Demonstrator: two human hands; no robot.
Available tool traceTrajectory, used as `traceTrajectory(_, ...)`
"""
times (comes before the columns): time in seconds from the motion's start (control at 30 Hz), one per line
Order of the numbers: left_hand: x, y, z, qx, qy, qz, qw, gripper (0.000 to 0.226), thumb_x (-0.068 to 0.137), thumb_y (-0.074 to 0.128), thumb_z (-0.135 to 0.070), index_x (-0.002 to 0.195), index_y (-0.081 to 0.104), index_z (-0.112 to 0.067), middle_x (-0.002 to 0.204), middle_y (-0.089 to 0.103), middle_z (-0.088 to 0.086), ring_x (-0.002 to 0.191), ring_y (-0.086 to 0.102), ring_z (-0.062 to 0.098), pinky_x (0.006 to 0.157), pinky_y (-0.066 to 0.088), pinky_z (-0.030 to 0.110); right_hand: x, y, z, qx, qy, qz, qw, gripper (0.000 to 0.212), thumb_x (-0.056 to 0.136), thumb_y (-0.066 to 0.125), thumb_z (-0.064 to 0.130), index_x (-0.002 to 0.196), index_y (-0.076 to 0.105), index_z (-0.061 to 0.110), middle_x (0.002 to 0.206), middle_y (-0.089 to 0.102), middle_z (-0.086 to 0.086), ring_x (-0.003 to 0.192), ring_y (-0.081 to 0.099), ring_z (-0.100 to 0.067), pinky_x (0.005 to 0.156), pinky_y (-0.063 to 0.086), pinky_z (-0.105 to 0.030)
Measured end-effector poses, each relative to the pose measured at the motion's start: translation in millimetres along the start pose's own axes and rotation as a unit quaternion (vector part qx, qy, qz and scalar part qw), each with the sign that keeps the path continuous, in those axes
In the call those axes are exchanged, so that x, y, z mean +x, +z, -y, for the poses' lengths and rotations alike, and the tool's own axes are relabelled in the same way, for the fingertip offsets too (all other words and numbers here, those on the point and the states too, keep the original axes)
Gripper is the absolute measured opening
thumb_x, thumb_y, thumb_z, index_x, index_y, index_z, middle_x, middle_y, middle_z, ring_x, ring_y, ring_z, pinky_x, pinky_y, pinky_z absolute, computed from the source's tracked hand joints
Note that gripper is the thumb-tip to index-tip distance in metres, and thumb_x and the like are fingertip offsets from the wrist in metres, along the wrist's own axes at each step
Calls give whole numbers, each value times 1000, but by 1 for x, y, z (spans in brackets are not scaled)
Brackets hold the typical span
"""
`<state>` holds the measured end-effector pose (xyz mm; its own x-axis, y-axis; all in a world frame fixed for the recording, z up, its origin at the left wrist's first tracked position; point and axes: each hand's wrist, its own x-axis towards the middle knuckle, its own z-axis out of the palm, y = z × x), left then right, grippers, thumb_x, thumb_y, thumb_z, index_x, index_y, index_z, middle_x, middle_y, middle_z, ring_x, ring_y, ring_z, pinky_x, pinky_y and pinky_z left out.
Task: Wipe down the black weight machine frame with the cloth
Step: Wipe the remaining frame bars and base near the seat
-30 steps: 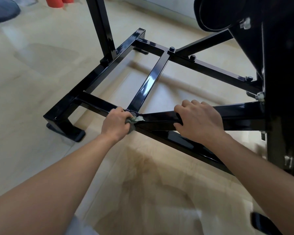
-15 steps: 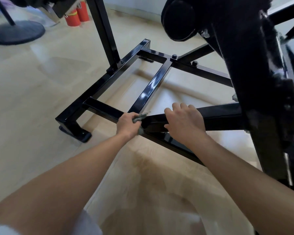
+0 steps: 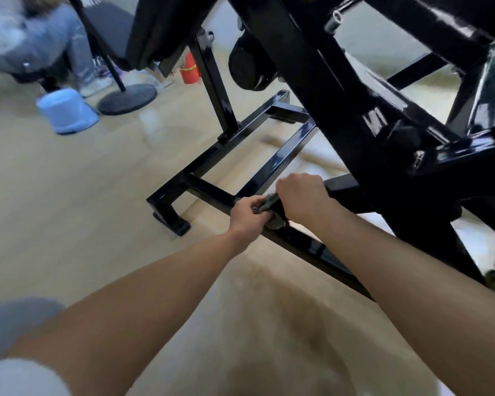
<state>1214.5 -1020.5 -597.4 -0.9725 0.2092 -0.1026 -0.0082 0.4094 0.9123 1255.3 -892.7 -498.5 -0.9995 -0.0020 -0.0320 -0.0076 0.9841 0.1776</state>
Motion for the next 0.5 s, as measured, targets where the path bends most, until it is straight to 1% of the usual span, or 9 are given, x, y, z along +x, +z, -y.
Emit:
traceTrajectory(0.1, 3, -4, 0, 32, 11, 13, 999, 35, 84, 77, -3, 117, 74, -16, 101, 74, -2, 96, 72, 18, 92, 60, 41, -1, -1, -2, -2, -4, 7, 1000, 26, 94, 61, 17, 119, 60, 16, 118, 62, -7, 111, 60, -29, 78, 38, -35)
traceTrajectory(0.17, 9, -9, 4, 48, 13, 25, 998, 34, 83, 78, -4, 113, 75, -18, 102, 75, 0, 96, 73, 19, 91, 60, 42, 2, -1, -3, 19, -4, 12, 1000, 28, 89, 66, 15, 116, 60, 16, 115, 61, -7, 110, 59, -30, 78, 38, -36)
traceTrajectory(0.27, 26, -20, 15, 114, 45, 47, 991, 29, 83, 79, -13, 111, 76, -22, 103, 74, 0, 97, 71, 18, 92, 58, 40, 6, 1, -4, 35, -11, 11, 999, 25, 84, 71, 14, 103, 56, 17, 105, 59, -8, 103, 59, -30, 74, 39, -35)
traceTrajectory(0.33, 39, -29, 25, 157, 62, 74, 983, 30, 81, 79, -19, 111, 77, -24, 104, 72, 0, 97, 69, 19, 92, 57, 42, 7, 4, -1, 39, -15, 3, 999, 23, 83, 71, 15, 97, 53, 18, 96, 50, -4, 100, 59, -29, 73, 39, -35)
traceTrajectory(0.4, 54, -38, 32, 192, 75, 111, 972, 32, 80, 80, -20, 111, 77, -25, 106, 71, 0, 98, 69, 21, 91, 57, 44, 9, 6, 2, 27, -16, 4, 999, 24, 83, 72, 20, 99, 55, 19, 92, 42, -1, 99, 56, -27, 71, 38, -36)
traceTrajectory(0.47, 68, -46, 28, 229, 99, 153, 956, 27, 78, 83, -18, 104, 77, -25, 102, 71, 1, 95, 70, 24, 87, 58, 43, 10, 6, 4, 24, -14, 18, 999, 22, 83, 70, 20, 94, 50, 23, 91, 39, 1, 92, 51, -25, 69, 36, -36)
traceTrajectory(0.5, 76, -50, 23, 250, 117, 176, 945, 25, 77, 85, -17, 100, 77, -25, 99, 72, 2, 93, 70, 25, 86, 58, 41, 11, 5, 4, 28, -9, 26, 999, 21, 83, 68, 19, 91, 49, 22, 92, 41, 1, 89, 48, -25, 69, 38, -36)
